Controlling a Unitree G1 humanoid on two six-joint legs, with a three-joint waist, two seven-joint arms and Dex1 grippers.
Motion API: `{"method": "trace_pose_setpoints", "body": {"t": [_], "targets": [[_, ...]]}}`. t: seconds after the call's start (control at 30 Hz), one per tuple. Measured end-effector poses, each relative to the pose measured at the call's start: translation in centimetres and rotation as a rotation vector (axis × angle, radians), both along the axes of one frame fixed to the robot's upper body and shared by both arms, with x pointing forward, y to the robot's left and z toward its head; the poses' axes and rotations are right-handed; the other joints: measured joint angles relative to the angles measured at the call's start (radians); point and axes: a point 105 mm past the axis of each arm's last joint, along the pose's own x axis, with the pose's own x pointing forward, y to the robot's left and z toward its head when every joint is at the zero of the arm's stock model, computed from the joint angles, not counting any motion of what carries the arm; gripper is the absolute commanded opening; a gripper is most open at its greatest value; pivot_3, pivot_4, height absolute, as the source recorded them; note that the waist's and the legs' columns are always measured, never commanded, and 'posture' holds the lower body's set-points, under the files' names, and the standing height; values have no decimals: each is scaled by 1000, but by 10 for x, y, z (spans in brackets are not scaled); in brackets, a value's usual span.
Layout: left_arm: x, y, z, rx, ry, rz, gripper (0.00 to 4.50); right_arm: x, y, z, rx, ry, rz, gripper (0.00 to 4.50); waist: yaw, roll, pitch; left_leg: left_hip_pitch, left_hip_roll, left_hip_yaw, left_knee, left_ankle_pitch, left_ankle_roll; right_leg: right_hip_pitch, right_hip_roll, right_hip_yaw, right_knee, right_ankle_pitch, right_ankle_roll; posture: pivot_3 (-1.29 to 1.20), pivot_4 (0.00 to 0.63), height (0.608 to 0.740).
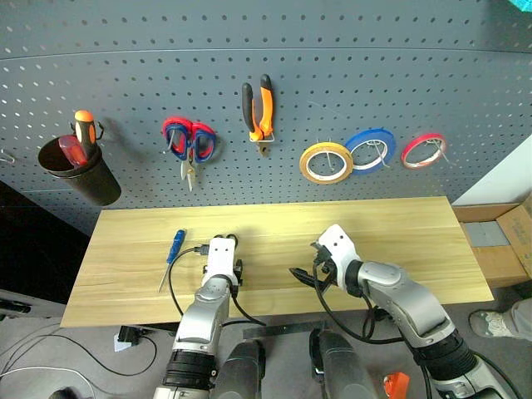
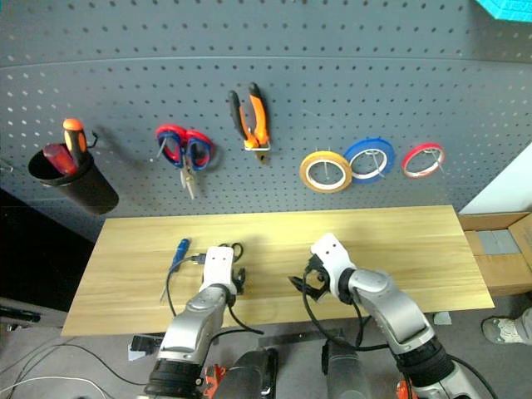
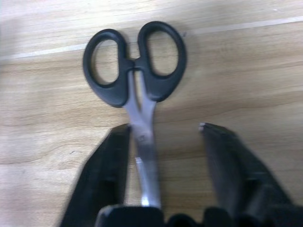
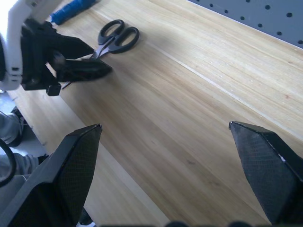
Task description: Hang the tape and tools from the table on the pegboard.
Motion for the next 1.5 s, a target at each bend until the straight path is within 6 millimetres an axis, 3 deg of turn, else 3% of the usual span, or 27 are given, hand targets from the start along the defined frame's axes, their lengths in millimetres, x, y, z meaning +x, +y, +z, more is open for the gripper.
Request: {"method": "trace_pose_setpoints", "body": {"t": [0.1, 0.47, 0.6, 0.73, 0.8, 0.9, 1.23, 1.4, 1.5], "targets": [[-1, 4, 0, -3, 5, 16, 192, 1, -4, -2, -22, 0, -9, 4500, 0, 0, 0, 0, 0, 0, 0, 0, 0, 0, 0, 0, 0, 0, 0, -72, 291, 740], [-15, 23, 2, 49, -13, -21, 150, 10, -6, 4, -50, -26, 3, 4500, -1, 0, 0, 0, 0, 0, -1, 0, 0, -1, 0, 0, 0, 2, -3, -38, 257, 740], [-21, 28, 33, 71, -197, -123, 150, 7, -1, 12, -13, -36, 87, 4500, 5, 0, 0, -3, 0, -3, -1, 1, -2, -2, -1, 1, -2, 2, -4, -33, 240, 740], [-40, 30, 77, 66, -493, -199, 150, -23, 25, 41, 184, -32, 308, 4500, 7, 1, -1, -5, 0, -4, -1, 0, -2, -2, -1, 0, -4, 2, -4, -20, 232, 740], [-47, 30, 89, 64, -568, -199, 150, -31, 33, 61, 267, -57, 377, 4500, 10, 1, -1, -5, 0, -4, -1, -1, -1, -2, -1, 0, -4, 2, -4, -9, 221, 740], [-51, 25, 110, 119, -662, -244, 150, -36, 36, 75, 293, -62, 444, 4500, 20, 0, -2, -5, 0, -4, 0, 0, -1, -1, -1, -1, -4, 2, -3, 6, 200, 740], [-57, 15, 154, 214, -845, -282, 150, -35, 43, 85, 310, -81, 543, 4500, 34, -1, -22, -4, 0, -4, 0, 0, -1, -1, 0, -1, -2, 2, -4, 44, 167, 740], [-43, 23, 184, 244, -956, -230, 150, -37, 52, 92, 360, -95, 568, 4500, 41, -2, -33, -3, -1, -3, 1, 1, -2, -1, 0, -2, -2, 3, -3, 35, 154, 740], [-35, 25, 191, 227, -984, -213, 150, -39, 55, 92, 366, -93, 575, 4500, 42, -3, -48, -2, -1, -3, 1, 1, -3, -1, 1, -2, -1, 4, -2, 28, 150, 740]]}}
